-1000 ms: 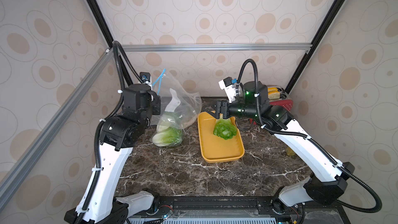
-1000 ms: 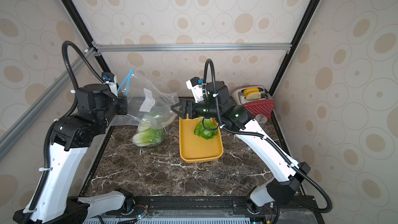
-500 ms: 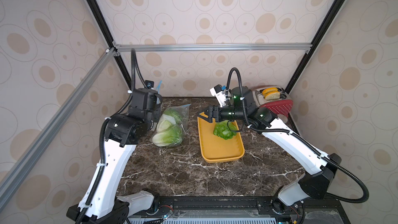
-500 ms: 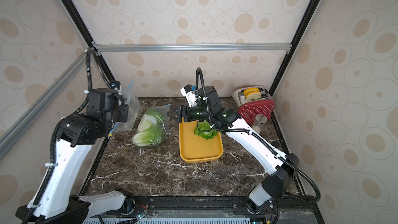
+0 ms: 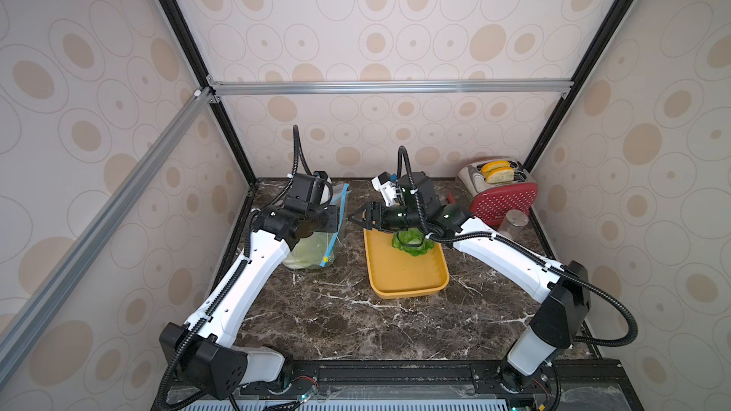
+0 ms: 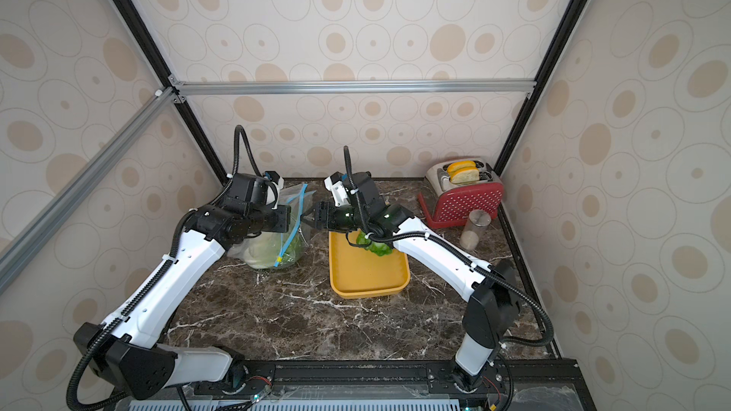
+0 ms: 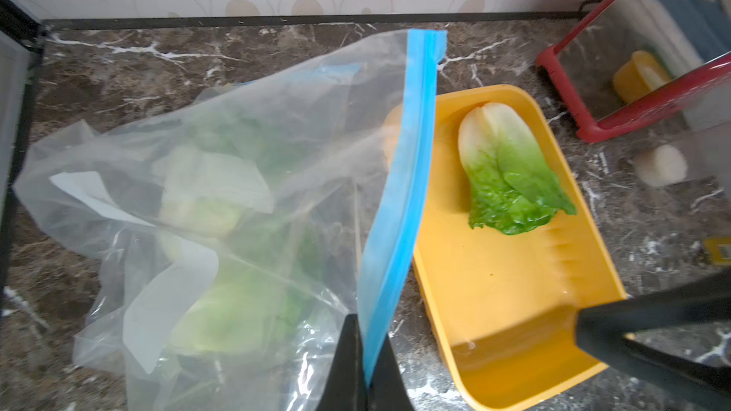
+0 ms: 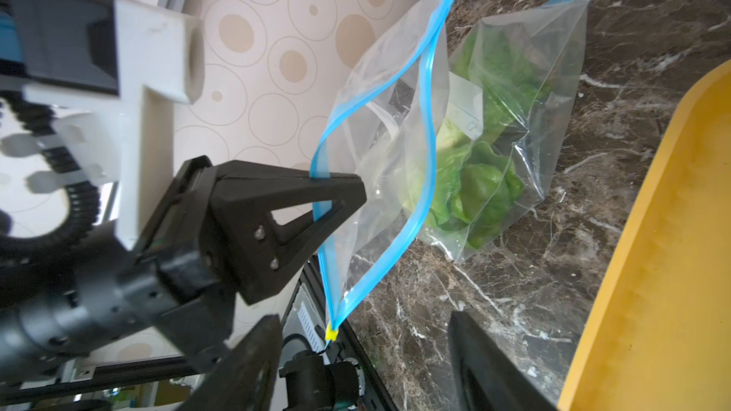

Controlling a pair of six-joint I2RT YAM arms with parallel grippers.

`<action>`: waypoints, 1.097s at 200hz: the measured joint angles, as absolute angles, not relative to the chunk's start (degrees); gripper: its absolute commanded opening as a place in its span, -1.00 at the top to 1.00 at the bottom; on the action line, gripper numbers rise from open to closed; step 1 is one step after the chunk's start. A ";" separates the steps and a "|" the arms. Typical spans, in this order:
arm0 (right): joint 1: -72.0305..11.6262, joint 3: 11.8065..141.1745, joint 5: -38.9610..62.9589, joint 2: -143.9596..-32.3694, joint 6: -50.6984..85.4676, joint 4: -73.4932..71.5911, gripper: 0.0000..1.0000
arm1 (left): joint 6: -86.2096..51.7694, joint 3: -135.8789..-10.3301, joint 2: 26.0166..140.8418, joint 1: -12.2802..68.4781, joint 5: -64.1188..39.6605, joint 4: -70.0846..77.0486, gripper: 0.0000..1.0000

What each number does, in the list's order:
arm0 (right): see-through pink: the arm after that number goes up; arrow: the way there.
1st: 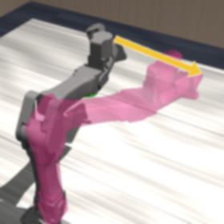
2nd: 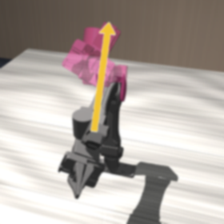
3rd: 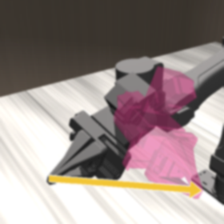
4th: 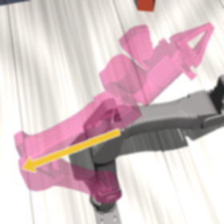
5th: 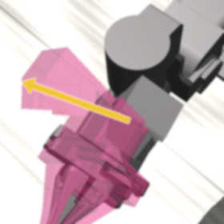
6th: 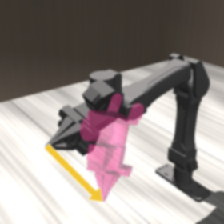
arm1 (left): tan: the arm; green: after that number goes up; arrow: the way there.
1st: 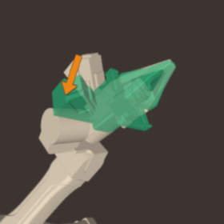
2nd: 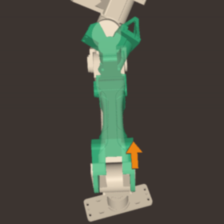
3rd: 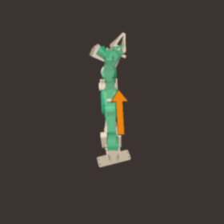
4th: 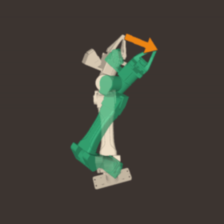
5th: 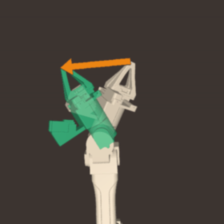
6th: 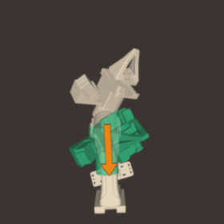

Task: Put the chinese cabbages into a zipper bag and zip it
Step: Open the zipper of the food storage bag.

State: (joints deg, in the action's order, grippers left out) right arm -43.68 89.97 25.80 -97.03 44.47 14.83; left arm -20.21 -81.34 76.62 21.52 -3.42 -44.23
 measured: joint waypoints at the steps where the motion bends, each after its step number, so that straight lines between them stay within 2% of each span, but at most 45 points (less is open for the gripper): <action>1: -43.68 89.97 25.74 -97.08 44.51 14.83 -0.32 | -20.27 -81.32 76.60 21.52 -3.51 -44.14 1.00; 54: -43.81 93.01 21.17 -103.50 44.38 16.12 -0.30 | -23.09 -81.10 75.07 21.52 -7.99 -42.00 1.00; 111: -43.83 99.22 22.55 -109.34 45.23 15.07 -0.29 | -24.69 -81.10 73.58 21.52 -11.86 -41.50 1.00; 134: -44.10 101.45 22.87 -111.02 45.95 14.94 -0.11 | -25.30 -80.99 73.43 21.52 -13.23 -40.73 1.00; 151: -44.38 102.26 22.79 -112.05 46.15 14.74 0.14 | -25.87 -80.36 72.75 21.52 -14.20 -39.70 1.00; 169: -44.58 102.52 22.09 -112.95 46.63 15.14 0.28 | -26.02 -80.23 71.88 21.52 -13.78 -39.64 1.00; 219: -44.64 97.23 17.67 -111.26 45.04 17.91 0.37 | -23.81 -83.92 69.01 21.52 -2.52 -45.58 1.00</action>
